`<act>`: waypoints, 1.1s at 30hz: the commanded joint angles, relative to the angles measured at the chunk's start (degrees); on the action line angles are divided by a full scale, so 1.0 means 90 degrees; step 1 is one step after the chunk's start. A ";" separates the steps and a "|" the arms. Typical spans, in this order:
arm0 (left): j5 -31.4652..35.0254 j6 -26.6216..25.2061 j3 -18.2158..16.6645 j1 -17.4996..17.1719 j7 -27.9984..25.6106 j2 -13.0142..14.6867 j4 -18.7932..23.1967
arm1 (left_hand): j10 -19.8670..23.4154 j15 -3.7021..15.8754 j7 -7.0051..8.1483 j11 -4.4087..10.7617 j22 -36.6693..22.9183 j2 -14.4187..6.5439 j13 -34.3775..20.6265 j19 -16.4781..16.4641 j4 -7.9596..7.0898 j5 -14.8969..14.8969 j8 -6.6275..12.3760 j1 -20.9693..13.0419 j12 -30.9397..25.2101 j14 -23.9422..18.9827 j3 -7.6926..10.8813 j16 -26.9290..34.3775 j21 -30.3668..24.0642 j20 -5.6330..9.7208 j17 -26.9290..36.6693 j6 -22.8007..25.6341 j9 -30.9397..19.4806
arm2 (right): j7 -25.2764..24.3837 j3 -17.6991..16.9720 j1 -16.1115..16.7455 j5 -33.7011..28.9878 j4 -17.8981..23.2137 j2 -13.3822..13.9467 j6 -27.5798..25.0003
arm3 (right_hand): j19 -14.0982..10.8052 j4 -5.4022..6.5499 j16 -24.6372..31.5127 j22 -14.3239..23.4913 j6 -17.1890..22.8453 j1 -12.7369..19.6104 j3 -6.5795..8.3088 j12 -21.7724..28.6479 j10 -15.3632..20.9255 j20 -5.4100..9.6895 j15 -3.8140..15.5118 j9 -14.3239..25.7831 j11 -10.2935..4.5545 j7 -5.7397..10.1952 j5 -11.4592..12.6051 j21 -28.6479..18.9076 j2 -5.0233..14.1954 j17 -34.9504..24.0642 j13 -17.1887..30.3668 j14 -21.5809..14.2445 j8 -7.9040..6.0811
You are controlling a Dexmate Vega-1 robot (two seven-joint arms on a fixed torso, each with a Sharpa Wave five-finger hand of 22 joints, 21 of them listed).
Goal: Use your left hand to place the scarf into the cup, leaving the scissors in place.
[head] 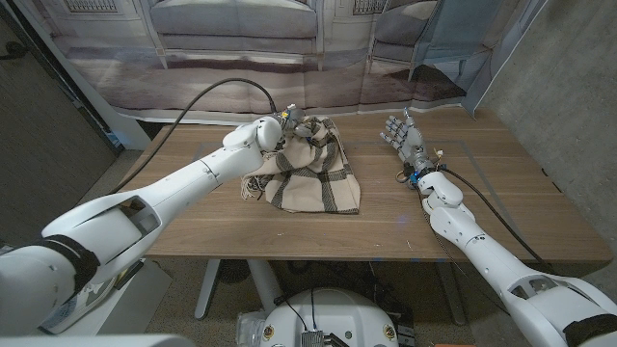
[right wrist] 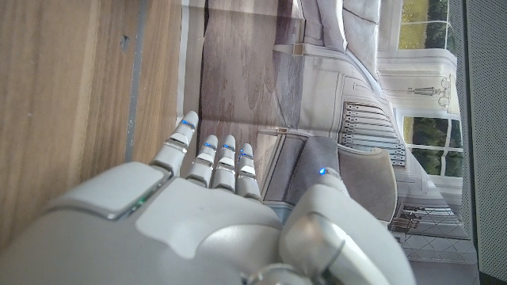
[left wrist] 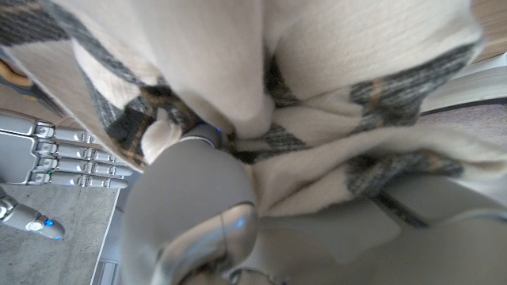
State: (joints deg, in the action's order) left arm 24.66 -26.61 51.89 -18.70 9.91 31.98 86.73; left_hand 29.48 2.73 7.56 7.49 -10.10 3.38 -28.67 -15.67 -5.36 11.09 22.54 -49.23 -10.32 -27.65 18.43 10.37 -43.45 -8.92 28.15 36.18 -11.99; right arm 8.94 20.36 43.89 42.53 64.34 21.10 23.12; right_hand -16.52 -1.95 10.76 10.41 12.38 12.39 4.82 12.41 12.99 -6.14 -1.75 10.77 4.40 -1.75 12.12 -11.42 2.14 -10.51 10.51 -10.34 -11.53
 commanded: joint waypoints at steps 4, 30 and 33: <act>-0.0048 0.0144 0.0050 0.0138 0.0240 -0.0051 -0.0168 | -0.0372 -0.0049 0.0053 -0.0076 0.0002 0.0057 0.0128 0.0232 -0.0078 0.0102 -0.0206 0.0197 0.0011 0.0387 -0.0064 -0.0015 0.0213 -0.0104 -0.0174 -0.0357 0.0002 | 0.0010 -0.0010 -0.0047 0.0010 -0.0098 -0.0027 0.0010 | -0.0071 -0.0023 0.0015 0.0006 0.0053 0.0047 0.0020 0.0000 0.0054 -0.0012 -0.0014 0.0017 -0.0015 0.0014 -0.0010 0.0004 0.0042 -0.0019 0.0027 -0.0059 0.0028; 0.0040 -0.0198 0.0109 0.0228 0.0902 0.0259 0.0475 | -0.1868 -0.0609 0.0055 -0.0520 -0.0010 0.0547 0.0799 0.0787 -0.0372 0.0451 -0.1301 0.1860 -0.0002 0.1726 -0.1116 -0.0023 0.1164 -0.0380 -0.0954 -0.2467 0.0005 | 0.0181 -0.0024 -0.0158 0.0059 -0.0291 -0.0072 0.0043 | -0.0072 -0.0032 0.0015 0.0007 0.0071 0.0051 0.0016 0.0006 0.0080 -0.0032 -0.0017 0.0018 -0.0029 0.0032 -0.0011 0.0005 0.0050 -0.0019 0.0027 -0.0066 0.0020; 0.0021 -0.0200 0.0089 0.0218 0.0921 0.0284 0.0531 | -0.2081 -0.0718 0.0025 -0.0541 -0.0011 0.0628 0.0909 0.0998 -0.0356 0.0525 -0.1323 0.2037 -0.0020 0.2047 -0.1304 -0.0037 0.1367 -0.0384 -0.1090 -0.2711 0.0009 | 0.0180 -0.0030 -0.0144 0.0062 -0.0273 -0.0068 0.0049 | -0.0074 -0.0033 0.0015 0.0007 0.0071 0.0052 0.0015 0.0006 0.0079 -0.0031 -0.0019 0.0018 -0.0034 0.0028 -0.0011 0.0004 0.0051 -0.0019 0.0027 -0.0068 0.0021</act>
State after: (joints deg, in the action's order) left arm 23.75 -26.77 52.14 -17.08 16.14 33.22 88.58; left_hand 12.06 -2.95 7.87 2.81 -10.10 8.72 -21.09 -7.93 -8.52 15.02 10.80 -32.32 -10.32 -11.33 7.93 10.26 -32.34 -12.19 19.13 13.31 -11.96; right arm 10.16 20.25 42.55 42.88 61.91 20.48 23.37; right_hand -16.84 -1.95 10.76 10.41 12.70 12.70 4.83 12.41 13.31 -6.46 -1.75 10.77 4.09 -1.43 12.12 -11.42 2.44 -10.51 10.51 -10.34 -11.53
